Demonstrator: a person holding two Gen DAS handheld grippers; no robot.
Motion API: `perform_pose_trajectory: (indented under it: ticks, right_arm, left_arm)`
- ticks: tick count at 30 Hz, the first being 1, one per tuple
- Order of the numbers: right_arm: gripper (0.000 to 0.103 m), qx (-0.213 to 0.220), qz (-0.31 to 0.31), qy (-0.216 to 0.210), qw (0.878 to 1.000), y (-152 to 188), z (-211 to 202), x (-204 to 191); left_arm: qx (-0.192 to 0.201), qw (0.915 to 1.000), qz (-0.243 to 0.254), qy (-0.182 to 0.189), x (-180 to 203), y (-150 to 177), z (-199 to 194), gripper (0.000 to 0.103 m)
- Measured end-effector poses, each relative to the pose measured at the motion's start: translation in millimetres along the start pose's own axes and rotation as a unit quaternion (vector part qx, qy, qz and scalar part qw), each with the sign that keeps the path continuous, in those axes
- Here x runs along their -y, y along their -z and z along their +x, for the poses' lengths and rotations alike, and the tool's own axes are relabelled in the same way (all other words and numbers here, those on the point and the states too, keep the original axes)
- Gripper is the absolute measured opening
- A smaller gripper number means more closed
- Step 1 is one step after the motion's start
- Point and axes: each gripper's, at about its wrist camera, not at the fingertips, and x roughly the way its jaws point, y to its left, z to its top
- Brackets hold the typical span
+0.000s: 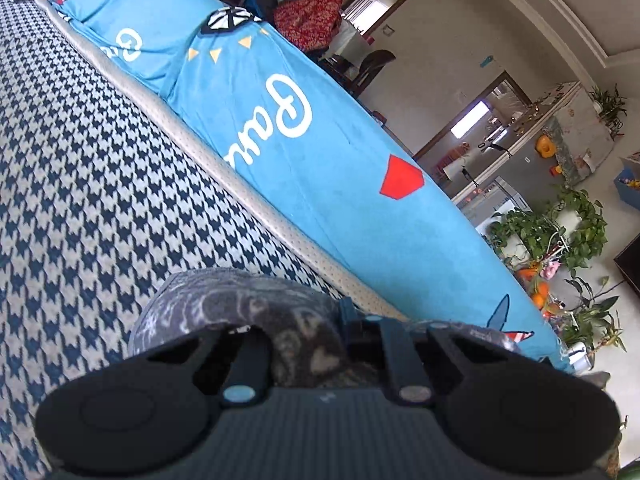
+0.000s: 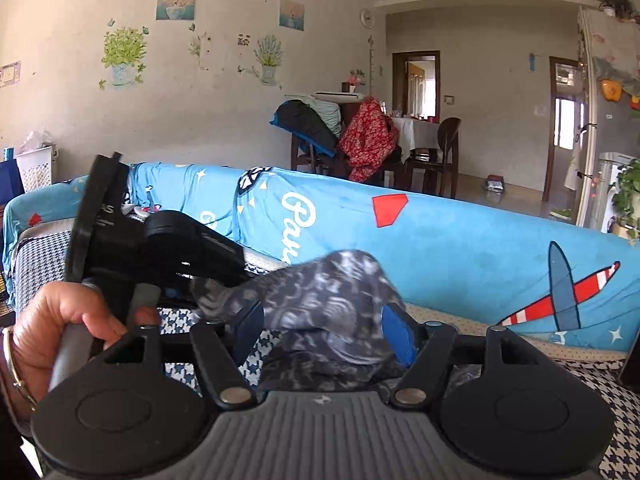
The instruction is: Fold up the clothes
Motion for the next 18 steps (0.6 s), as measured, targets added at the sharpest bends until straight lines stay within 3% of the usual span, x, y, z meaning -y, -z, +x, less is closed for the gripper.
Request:
perform_pose_trajectory:
  ticks: [9, 14, 18]
  right_arm:
    - [0.066, -0.077, 0.066, 0.046, 0.994, 15, 17, 29]
    - [0.067, -0.078, 0.085, -0.028, 0.993, 21, 21, 16]
    - [0.074, -0.089, 0.050, -0.030, 0.994, 25, 40, -14]
  left_arm:
    - [0.070, 0.9937, 0.017, -0.085, -33, -34, -37, 0.011]
    - [0.081, 0.9895, 0.027, -0.117, -48, -44, -43, 0.011]
    - [0.076, 0.9892, 0.016, -0.125, -58, -49, -43, 0.011]
